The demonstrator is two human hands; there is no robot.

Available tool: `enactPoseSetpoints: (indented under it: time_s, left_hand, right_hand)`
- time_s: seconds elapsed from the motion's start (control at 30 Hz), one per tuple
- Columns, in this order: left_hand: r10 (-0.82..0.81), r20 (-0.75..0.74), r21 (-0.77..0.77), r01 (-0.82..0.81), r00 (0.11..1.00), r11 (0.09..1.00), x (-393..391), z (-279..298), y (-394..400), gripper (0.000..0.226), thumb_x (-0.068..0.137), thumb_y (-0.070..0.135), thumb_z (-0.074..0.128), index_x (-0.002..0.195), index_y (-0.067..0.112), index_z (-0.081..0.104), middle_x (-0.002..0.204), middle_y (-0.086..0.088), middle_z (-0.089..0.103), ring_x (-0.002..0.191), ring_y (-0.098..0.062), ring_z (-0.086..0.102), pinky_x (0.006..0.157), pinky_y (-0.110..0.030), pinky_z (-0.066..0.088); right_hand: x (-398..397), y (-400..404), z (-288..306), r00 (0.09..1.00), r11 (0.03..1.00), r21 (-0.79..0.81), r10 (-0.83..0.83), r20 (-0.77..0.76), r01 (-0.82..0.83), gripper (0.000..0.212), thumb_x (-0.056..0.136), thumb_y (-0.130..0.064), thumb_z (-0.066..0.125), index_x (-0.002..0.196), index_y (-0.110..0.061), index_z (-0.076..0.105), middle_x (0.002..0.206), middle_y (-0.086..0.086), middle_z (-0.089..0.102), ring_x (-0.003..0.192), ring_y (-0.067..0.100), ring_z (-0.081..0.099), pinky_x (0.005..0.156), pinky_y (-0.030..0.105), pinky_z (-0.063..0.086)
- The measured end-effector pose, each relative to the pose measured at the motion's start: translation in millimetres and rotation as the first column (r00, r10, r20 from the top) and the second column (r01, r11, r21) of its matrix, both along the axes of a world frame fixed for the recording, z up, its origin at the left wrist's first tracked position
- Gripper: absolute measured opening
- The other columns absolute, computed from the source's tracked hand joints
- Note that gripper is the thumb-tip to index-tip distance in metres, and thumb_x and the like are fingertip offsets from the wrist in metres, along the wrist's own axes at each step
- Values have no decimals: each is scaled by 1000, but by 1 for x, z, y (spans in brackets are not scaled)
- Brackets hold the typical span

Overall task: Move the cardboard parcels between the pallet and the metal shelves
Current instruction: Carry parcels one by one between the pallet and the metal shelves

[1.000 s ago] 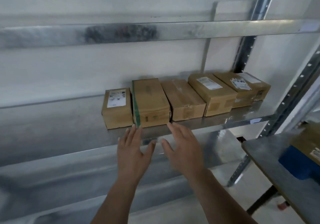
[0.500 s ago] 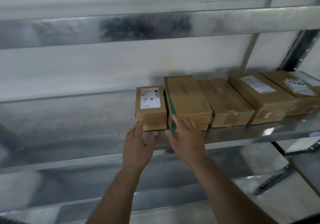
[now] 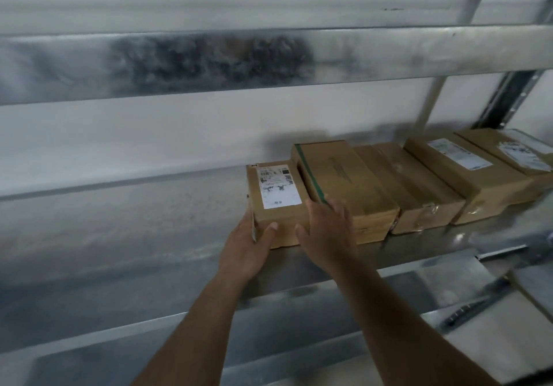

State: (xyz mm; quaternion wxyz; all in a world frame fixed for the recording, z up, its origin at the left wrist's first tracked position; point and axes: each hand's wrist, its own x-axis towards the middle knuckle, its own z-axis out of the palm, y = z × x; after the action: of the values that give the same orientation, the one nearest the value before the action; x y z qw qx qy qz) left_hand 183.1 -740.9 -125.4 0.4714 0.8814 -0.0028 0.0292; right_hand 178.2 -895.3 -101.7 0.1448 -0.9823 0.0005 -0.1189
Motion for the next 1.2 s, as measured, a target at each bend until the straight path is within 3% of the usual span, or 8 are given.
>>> enactPoseSetpoints:
  time_s: [0.17, 0.27, 0.37, 0.57, 0.73, 0.87, 1.03, 1.2]
  left_hand:
    - [220, -24, -68, -221, 975, 973, 4, 3, 21, 47, 87, 61, 44, 122, 32, 54, 107, 8, 62, 83, -7, 52, 71, -28, 37]
    - [326, -31, 7, -326, 945, 945, 0, 1, 44, 55, 88, 59, 45, 130, 24, 50, 108, 1, 62, 88, -15, 57, 76, -34, 43]
    - [291, -71, 35, -289, 954, 957, 0, -2, 56, 57, 90, 49, 50, 139, 20, 42, 113, -5, 60, 95, -20, 59, 86, -38, 46]
    - [160, -168, -100, -178, 973, 979, -5, -3, 65, 67, 90, 46, 53, 147, 24, 26, 130, -6, 53, 107, -16, 51, 92, -36, 41]
    - [-22, -220, -315, -50, 975, 948, -24, -3, 74, 68, 92, 38, 55, 148, 37, 16, 139, 6, 49, 122, -19, 50, 104, -47, 40]
    - [-33, -138, -342, -17, 990, 940, -45, -1, 69, 59, 93, 27, 54, 140, 49, 26, 125, 20, 54, 117, -11, 52, 102, -36, 40]
    - [30, -63, -385, -52, 998, 922, -75, 2, 59, 64, 91, 21, 58, 142, 47, 29, 130, 18, 55, 118, -5, 52, 96, -26, 42]
    - [-27, 47, -419, 44, 999, 907, -101, 19, 38, 71, 88, 12, 61, 142, 46, 30, 128, 25, 55, 114, 9, 51, 78, -5, 45]
  right_hand:
    - [3, 26, 1, 999, 999, 39, 10, 37, -12, 45, 93, -33, 42, 132, -13, 46, 126, 6, 57, 129, 21, 40, 116, 43, 9]
    - [0, 44, -3, 998, 975, 218, 36, 50, -46, 40, 94, -35, 44, 129, -16, 48, 115, 3, 57, 110, 18, 51, 100, 35, 35]
    - [4, 51, -4, 999, 917, 398, -6, -45, 24, 41, 92, -37, 50, 130, -21, 46, 120, 2, 51, 102, 15, 53, 79, 28, 41]
    - [6, 50, -10, 964, 757, 645, 86, -253, 102, 65, 94, -30, 52, 149, -20, 19, 150, 7, 34, 134, 23, 35, 101, 36, 33]
    - [-9, 42, -12, 935, 672, 740, 253, -249, 15, 54, 96, -15, 46, 146, -13, 25, 134, 12, 53, 117, 24, 55, 96, 40, 49]
    - [-27, 41, -9, 929, 660, 748, 319, -188, -76, 58, 98, -12, 44, 150, -16, 19, 141, 4, 48, 118, 13, 53, 98, 37, 48]
    - [-54, 32, 2, 930, 651, 741, 351, -105, -162, 58, 99, -16, 43, 151, -24, 18, 145, -3, 44, 125, 11, 47, 104, 37, 43]
    - [-85, 2, 13, 936, 607, 766, 351, -20, -211, 62, 99, -21, 45, 151, -34, 13, 143, -22, 39, 112, -20, 43, 87, 4, 39]
